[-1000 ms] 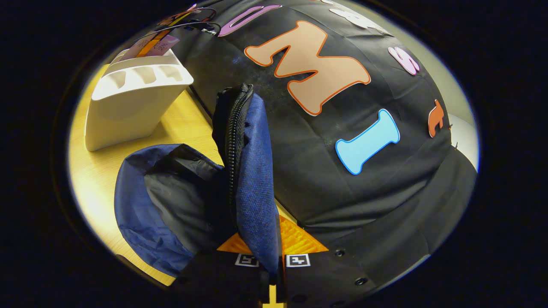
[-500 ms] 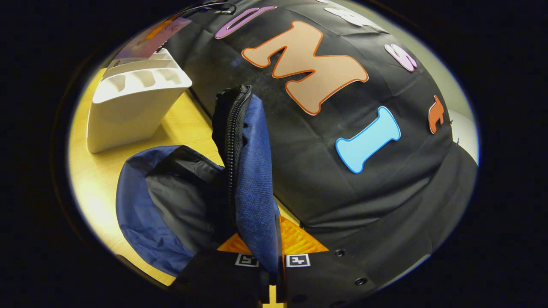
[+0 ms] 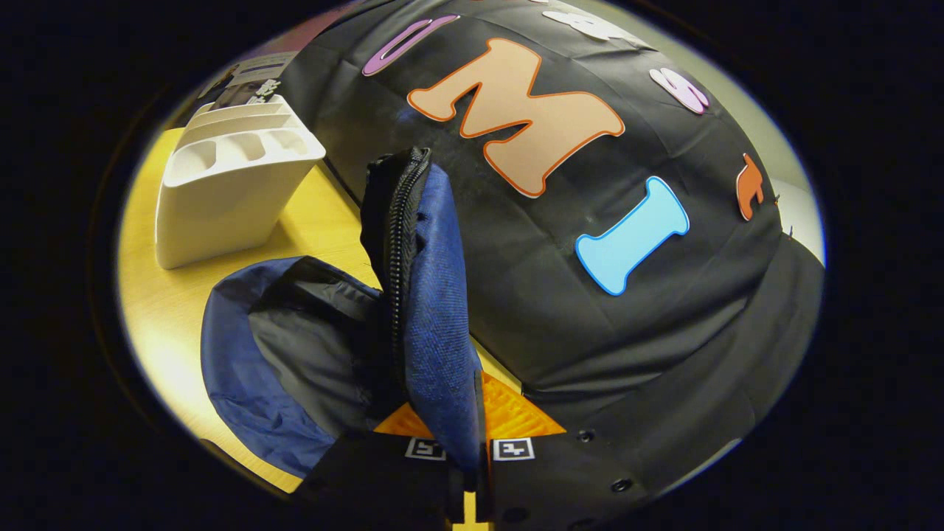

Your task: Open the schoolbag, grab two books from the bookshelf and put them into the schoolbag.

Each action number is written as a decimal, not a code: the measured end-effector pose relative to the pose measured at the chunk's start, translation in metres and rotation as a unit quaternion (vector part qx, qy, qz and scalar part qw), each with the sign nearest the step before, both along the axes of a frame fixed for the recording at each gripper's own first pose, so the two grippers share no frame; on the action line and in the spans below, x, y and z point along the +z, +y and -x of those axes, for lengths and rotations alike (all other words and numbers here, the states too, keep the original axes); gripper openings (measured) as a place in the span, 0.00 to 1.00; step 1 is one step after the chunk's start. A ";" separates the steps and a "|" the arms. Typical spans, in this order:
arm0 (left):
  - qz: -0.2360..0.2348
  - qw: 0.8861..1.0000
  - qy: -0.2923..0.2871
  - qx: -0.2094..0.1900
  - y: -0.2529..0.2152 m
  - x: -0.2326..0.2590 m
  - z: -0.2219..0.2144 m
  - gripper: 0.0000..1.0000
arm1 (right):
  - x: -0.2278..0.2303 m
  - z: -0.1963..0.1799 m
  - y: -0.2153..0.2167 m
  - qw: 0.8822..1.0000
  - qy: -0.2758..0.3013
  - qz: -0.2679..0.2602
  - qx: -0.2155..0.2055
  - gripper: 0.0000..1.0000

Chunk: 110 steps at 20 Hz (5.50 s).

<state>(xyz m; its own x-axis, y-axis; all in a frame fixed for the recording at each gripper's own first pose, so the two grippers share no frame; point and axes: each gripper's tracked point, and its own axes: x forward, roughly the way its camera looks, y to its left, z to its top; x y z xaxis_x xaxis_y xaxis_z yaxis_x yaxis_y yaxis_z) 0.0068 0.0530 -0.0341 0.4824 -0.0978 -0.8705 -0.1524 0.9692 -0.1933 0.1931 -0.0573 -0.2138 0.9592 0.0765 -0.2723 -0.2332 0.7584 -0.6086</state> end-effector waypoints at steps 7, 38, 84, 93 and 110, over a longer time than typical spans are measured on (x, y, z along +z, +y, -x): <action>0.150 0.987 -0.054 -0.001 -0.122 -0.025 -0.007 0.41 | 0.001 -0.003 -0.004 0.999 0.012 -0.035 -0.005 0.06; 0.402 0.904 -0.125 0.069 -0.390 -0.275 -0.156 0.39 | 0.003 -0.003 0.010 0.988 0.046 -0.141 -0.038 0.06; 0.029 0.987 -0.146 0.067 -0.008 -0.048 -0.061 0.96 | -0.004 -0.011 0.000 0.988 0.060 -0.136 -0.048 0.06; -0.093 0.991 -0.083 0.042 0.143 -0.084 -0.089 0.98 | -0.004 -0.010 0.002 0.987 0.064 -0.129 -0.070 0.06; -0.002 0.996 0.071 -0.055 0.110 -0.169 -0.112 0.86 | -0.004 -0.007 0.000 0.987 0.062 -0.115 -0.095 0.06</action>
<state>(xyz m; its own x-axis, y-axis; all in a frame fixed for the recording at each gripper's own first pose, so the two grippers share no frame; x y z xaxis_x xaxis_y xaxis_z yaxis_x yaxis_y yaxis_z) 0.1183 0.1631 -0.2030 0.3400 -0.1393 -0.9300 -0.0704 0.9824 -0.1729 0.1997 -0.0572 -0.2183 0.9224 -0.0281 -0.3851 -0.1356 0.9103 -0.3912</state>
